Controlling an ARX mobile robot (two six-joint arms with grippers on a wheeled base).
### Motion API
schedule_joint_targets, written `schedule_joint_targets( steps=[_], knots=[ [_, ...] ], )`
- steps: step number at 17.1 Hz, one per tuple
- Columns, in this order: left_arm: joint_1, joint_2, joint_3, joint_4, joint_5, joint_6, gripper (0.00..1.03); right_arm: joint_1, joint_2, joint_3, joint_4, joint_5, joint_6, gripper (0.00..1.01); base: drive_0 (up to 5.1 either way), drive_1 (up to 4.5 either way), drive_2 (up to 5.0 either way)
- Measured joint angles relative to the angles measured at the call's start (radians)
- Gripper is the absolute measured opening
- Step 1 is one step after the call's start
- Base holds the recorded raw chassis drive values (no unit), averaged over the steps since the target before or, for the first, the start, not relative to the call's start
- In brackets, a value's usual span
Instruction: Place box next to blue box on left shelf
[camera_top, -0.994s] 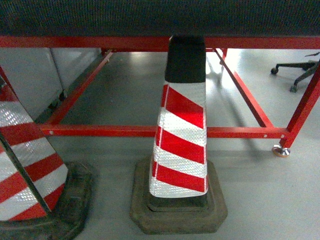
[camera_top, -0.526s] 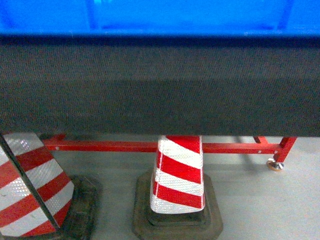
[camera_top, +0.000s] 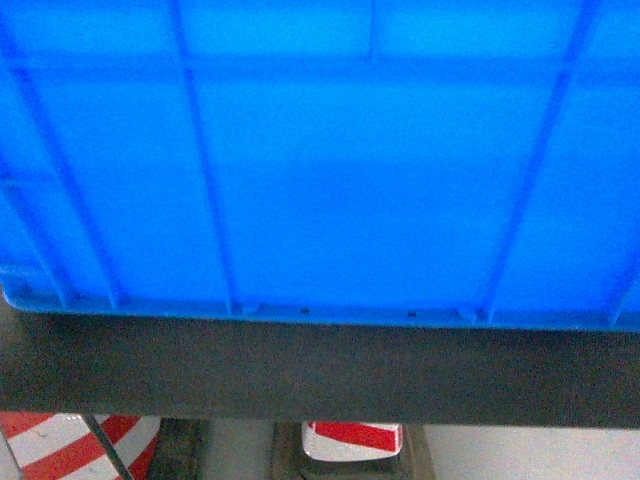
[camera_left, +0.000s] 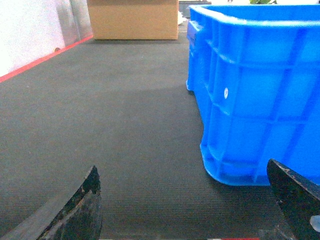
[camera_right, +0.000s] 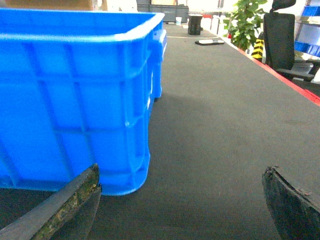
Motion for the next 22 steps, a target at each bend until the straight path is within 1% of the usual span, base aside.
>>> schedule_joint_targets(
  steps=[22],
  knots=[
    [0.000,0.000,0.000,0.000,0.001,0.001,0.98,0.000,0.000,0.000,0.000,0.001,0.002,0.98,0.0,0.00,0.0]
  ],
)
